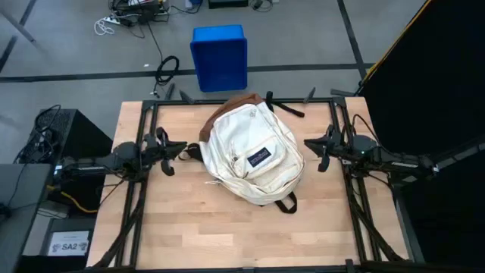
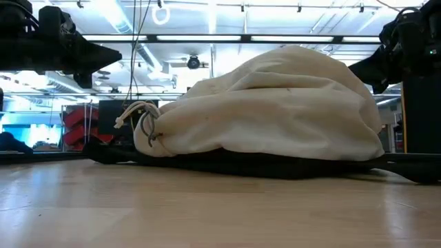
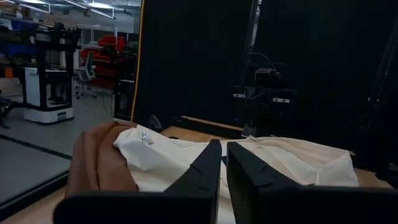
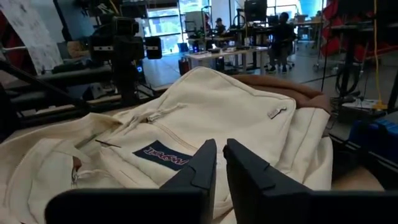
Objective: Unpack backpack
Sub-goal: Return to Home Position
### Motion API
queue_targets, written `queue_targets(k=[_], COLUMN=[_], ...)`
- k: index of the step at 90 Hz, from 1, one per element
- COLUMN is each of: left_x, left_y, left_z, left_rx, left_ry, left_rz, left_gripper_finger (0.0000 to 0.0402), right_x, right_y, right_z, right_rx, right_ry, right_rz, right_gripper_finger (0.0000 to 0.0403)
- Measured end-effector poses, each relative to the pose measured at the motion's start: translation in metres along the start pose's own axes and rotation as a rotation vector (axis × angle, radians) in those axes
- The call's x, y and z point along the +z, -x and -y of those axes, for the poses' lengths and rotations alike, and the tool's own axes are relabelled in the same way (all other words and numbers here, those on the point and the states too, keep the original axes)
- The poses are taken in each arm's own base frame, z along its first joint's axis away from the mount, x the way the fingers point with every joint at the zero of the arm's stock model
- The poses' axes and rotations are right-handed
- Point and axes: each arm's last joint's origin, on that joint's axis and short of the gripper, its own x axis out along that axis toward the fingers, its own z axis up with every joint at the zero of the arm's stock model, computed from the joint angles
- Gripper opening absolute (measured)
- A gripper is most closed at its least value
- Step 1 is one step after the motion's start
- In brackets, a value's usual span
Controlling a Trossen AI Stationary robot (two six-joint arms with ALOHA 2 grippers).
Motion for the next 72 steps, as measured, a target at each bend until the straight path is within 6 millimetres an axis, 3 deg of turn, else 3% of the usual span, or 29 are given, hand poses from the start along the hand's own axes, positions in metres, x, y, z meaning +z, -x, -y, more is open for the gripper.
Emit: queue_targets(k=[72], left_x=[0.0000], left_y=[0.0000], left_z=[0.0000], left_rx=[0.000], left_ry=[0.000], left_rz=[0.000], left_gripper_finger=[0.0000], right_x=[0.0001], right_y=[0.0000], right_z=[0.0000], right_rx=[0.000], right_ry=[0.000], right_rz=[0.000], right_gripper_finger=[0.0013])
